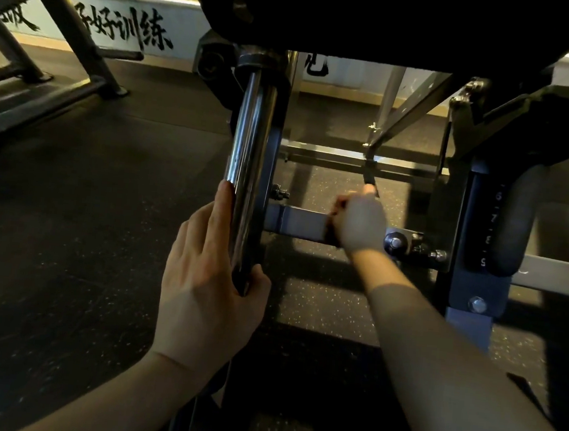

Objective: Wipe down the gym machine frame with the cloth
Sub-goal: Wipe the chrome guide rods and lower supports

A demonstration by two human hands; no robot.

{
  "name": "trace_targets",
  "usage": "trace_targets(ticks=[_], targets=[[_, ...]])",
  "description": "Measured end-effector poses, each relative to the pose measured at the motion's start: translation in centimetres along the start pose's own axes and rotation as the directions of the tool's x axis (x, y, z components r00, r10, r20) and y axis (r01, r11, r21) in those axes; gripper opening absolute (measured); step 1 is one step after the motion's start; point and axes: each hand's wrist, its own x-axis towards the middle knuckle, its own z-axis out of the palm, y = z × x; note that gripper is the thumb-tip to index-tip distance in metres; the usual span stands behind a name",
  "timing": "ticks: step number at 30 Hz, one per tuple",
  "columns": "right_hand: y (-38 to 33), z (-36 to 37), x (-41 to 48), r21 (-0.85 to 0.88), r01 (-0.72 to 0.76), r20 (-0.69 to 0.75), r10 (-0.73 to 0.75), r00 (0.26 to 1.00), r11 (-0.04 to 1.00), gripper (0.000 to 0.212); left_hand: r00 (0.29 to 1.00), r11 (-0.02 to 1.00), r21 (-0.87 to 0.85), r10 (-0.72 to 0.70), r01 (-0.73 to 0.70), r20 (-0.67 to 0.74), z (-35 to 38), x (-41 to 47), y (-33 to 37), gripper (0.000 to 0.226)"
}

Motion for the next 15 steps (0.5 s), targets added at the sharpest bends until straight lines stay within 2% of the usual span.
trace_targets(ticks=[1, 3, 6, 7, 10, 13, 15], targets=[[1.5, -0.6, 0.7, -0.078, -0.076, -0.032, 0.073, 0.997, 0.994, 0.025, 1.0, 1.0, -0.003, -0.003, 0.003, 0.0, 0.0, 0.0, 0.0, 0.098], [3.7, -1.4, 1.4, -0.225, -0.089, -0.075, 0.074, 0.994, 0.97, 0.02, 1.0, 1.0, -0.006, -0.002, 0.002, -0.004, 0.0, 0.1, 0.0, 0.097], [3.0, -0.9, 0.8, -0.263, -0.056, -0.083, 0.035, 0.996, 0.963, 0.019, 1.0, 1.0, -0.011, -0.002, 0.002, 0.0, 0.0, 0.0, -0.1, 0.097], [1.7, -0.4, 0.5, -0.214, -0.05, -0.056, 0.038, 0.998, 0.976, 0.017, 1.0, 1.0, -0.015, -0.002, 0.002, 0.003, 0.0, 0.0, -0.1, 0.097], [-2.8, 1.0, 0.1, 0.084, -0.006, 0.006, 0.006, 1.0, 0.996, 0.013, 1.0, 1.0, -0.008, 0.003, -0.003, 0.001, 0.2, 0.0, -0.1, 0.097], [-6.3, 1.6, 0.2, 0.325, 0.061, 0.125, -0.107, 0.986, 0.944, 0.016, 1.0, 1.0, 0.016, 0.005, -0.005, -0.008, 0.3, 0.1, -0.2, 0.099], [-7.0, 1.1, -0.1, 0.416, 0.042, 0.212, -0.142, 0.967, 0.909, 0.021, 1.0, 1.0, 0.016, 0.005, -0.005, -0.004, 0.2, 0.1, -0.2, 0.1]])
